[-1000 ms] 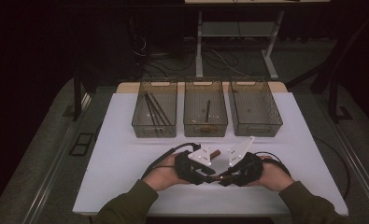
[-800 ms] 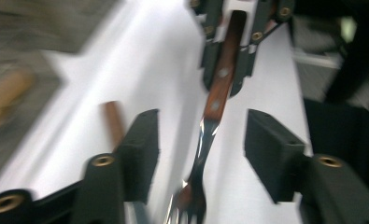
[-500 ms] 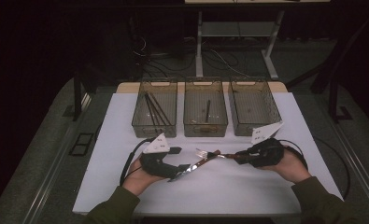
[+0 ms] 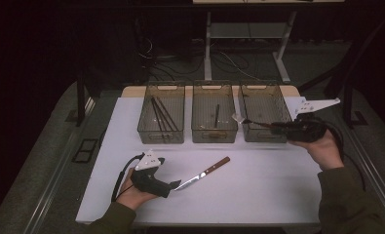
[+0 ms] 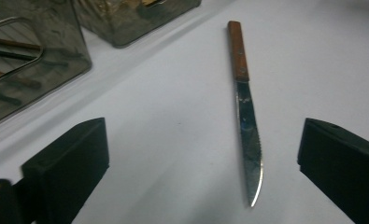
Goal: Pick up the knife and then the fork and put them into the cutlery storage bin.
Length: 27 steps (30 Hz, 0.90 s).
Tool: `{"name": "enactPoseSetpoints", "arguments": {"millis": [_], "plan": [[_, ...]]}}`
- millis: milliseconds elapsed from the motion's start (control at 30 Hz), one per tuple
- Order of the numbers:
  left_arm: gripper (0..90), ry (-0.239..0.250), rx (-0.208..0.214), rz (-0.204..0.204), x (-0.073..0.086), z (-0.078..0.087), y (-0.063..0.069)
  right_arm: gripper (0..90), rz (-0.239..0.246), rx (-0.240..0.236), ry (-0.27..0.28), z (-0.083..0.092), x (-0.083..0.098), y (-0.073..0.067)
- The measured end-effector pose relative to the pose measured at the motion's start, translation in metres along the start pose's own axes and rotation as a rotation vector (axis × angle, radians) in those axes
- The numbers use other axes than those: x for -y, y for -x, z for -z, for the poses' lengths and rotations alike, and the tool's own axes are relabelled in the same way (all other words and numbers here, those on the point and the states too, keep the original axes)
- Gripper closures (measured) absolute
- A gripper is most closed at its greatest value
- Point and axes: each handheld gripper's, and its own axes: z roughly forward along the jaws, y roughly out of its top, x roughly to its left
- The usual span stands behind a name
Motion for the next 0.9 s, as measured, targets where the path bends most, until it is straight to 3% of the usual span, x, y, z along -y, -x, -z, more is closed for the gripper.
{"name": "enactPoseSetpoints", "arguments": {"millis": [133, 267, 467, 600, 733, 800, 900], "plan": [[0.0, -0.004, 0.004, 0.0, 0.0, -0.001, 0.0, 75.3, -0.052, 0.099, -0.001, -0.002, -0.005, 0.021], [0.0, -0.004, 0.007, 0.001, 0.0, -0.001, 0.0, 75.3, -0.122, 0.159, 0.022, -0.007, -0.007, 0.042], [0.0, -0.013, 0.023, -0.001, 0.001, -0.003, 0.001, 75.3, -0.181, 0.248, -0.026, -0.027, -0.008, 0.067], [0.0, -0.024, 0.026, -0.013, 0.001, -0.004, 0.002, 75.2, -0.204, 0.27, -0.081, -0.046, -0.007, 0.075], [0.0, -0.026, 0.043, -0.009, 0.001, -0.005, 0.002, 75.0, -0.243, 0.261, -0.127, -0.065, -0.002, 0.079], [0.0, -0.027, 0.045, -0.007, 0.001, -0.005, 0.003, 74.2, -0.248, 0.285, -0.151, -0.071, -0.002, 0.078], [0.0, -0.026, 0.049, -0.008, 0.001, -0.005, 0.003, 59.4, -0.24, 0.297, -0.128, -0.072, -0.004, 0.076]]}}
